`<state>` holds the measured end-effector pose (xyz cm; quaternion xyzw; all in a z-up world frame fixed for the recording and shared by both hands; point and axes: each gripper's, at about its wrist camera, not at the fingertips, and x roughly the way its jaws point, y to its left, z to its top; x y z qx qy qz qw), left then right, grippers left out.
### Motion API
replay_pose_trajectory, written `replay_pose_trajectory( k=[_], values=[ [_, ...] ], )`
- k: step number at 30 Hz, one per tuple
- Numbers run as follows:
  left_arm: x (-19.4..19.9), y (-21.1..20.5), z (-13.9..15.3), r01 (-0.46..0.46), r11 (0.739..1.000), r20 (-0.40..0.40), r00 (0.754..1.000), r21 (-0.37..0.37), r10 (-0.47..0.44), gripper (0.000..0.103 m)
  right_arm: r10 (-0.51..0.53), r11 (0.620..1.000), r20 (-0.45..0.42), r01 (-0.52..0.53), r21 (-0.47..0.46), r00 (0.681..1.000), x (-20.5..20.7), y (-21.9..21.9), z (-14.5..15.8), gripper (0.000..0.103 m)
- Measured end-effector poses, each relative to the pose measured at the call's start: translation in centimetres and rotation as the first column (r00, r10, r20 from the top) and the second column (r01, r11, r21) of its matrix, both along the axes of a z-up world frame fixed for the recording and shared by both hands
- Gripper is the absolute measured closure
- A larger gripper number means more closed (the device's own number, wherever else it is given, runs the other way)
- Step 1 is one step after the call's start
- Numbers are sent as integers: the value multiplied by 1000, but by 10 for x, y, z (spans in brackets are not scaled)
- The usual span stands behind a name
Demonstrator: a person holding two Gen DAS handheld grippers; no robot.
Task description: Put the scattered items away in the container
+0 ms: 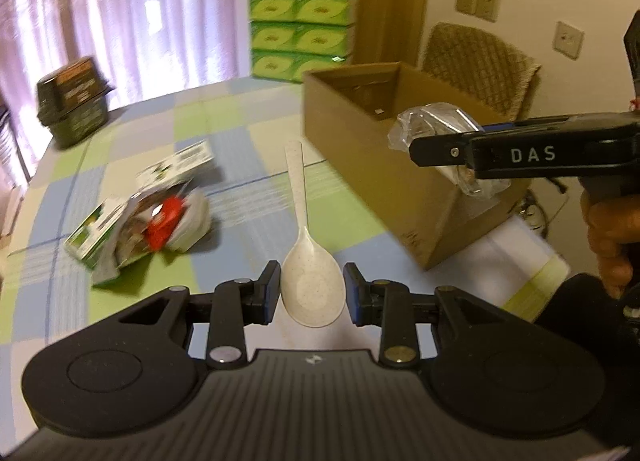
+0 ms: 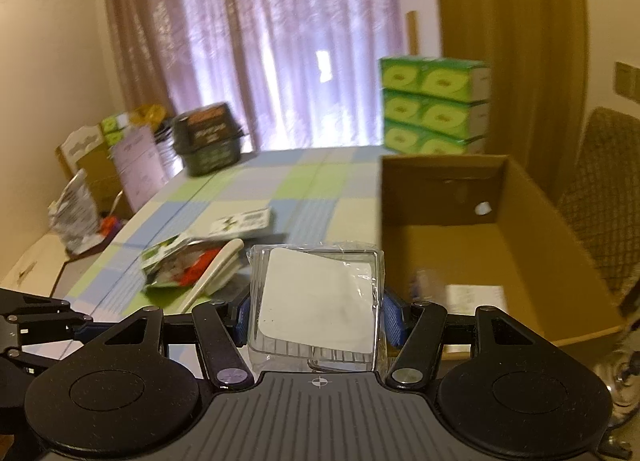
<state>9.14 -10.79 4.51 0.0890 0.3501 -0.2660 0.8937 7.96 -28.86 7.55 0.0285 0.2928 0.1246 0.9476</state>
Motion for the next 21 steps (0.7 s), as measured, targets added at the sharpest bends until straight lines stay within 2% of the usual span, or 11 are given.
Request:
replay_pose_trajectory(
  k=[10, 21],
  values=[
    [9, -72, 23, 126, 991, 39, 991, -43, -125, 75, -130, 991, 27, 131, -19, 991, 8, -73, 12, 40],
    [36, -150, 24, 219, 975, 38, 975, -42, -217, 75, -197, 980, 42, 198, -13, 980, 30, -129, 11, 40]
  ],
)
